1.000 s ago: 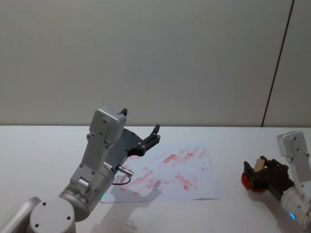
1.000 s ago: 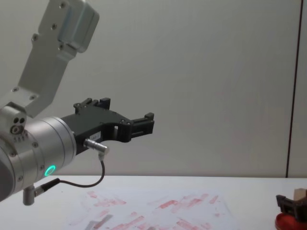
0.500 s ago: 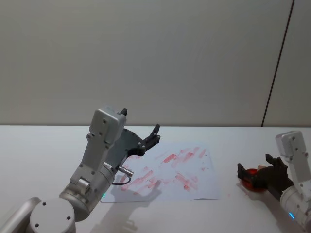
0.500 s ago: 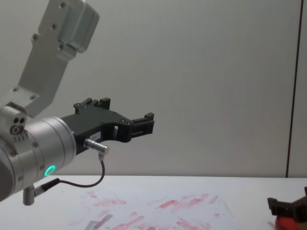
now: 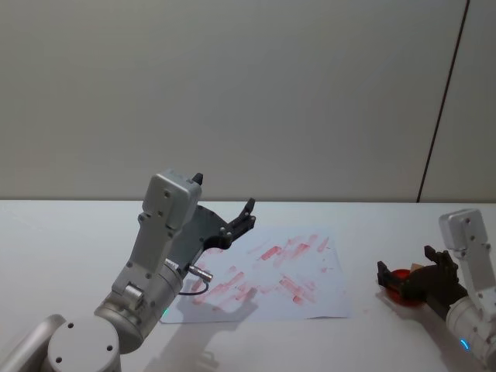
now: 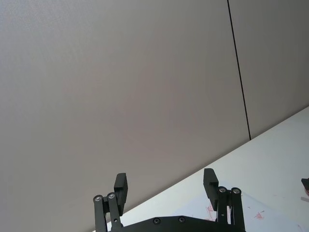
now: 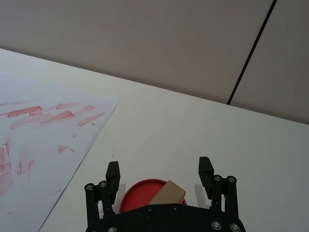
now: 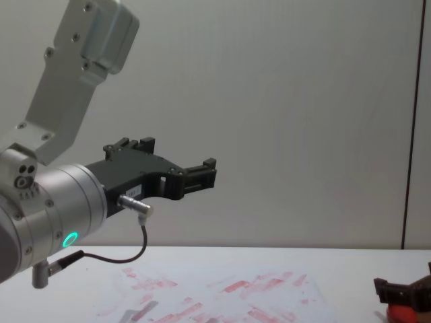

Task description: Use the one hand to pick up the stamp and affix it onto the A4 paper.

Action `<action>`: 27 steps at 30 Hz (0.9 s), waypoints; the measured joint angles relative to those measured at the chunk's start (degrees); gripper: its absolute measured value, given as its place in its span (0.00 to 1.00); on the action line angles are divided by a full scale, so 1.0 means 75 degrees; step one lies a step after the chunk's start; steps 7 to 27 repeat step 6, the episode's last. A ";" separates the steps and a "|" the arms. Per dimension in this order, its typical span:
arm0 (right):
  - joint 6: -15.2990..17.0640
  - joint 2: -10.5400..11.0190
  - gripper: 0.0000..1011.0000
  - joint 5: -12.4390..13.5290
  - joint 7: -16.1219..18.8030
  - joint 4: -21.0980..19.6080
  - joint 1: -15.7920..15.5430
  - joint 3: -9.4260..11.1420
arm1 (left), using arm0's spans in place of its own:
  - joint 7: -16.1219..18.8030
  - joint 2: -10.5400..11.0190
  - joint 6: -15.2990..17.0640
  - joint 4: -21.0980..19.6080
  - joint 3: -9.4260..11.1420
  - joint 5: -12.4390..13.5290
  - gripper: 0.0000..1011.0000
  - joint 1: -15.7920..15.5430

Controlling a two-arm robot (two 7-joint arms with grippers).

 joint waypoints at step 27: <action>0.0000 -0.0001 0.99 -0.0005 0.0000 0.0006 0.0005 0.0000 | 0.0000 0.0000 0.0000 0.0000 0.0000 0.0000 0.99 0.0000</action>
